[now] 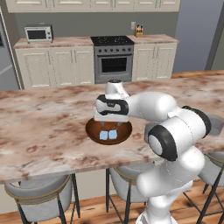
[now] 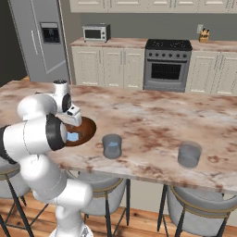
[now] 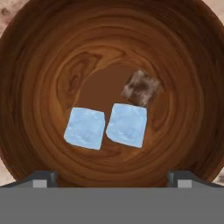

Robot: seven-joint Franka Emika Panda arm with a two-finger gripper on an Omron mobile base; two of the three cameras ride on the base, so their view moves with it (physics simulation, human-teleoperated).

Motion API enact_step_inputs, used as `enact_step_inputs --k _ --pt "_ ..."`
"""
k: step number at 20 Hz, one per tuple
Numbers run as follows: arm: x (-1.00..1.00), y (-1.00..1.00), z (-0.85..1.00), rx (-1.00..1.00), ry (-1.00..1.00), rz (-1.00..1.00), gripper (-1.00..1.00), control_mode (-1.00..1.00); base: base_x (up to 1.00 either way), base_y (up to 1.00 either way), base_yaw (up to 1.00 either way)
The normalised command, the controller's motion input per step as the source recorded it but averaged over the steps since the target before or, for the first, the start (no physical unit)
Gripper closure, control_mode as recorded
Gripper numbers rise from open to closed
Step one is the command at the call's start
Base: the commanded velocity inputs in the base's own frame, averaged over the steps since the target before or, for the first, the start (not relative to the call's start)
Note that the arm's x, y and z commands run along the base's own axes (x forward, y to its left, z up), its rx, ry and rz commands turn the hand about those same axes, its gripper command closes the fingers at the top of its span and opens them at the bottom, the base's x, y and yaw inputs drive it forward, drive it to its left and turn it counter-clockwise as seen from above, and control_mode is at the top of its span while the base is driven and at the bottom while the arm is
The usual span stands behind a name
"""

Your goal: There are four ice cubes in the ice bowl. Place two ice cubes in each glass of water.

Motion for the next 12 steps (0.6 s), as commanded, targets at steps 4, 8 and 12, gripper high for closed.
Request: enact_step_inputs --k 4,8,12 --pt "0.0 0.31 -0.07 0.0 0.16 0.0 -1.0 -1.0 0.0 0.0 0.0" --pt "0.04 0.34 -0.13 0.0 0.13 0.0 -1.0 -1.0 0.0 0.0 0.0" --pt "0.2 0.03 -0.35 0.0 0.01 0.0 -1.0 -1.0 0.0 0.0 0.0"
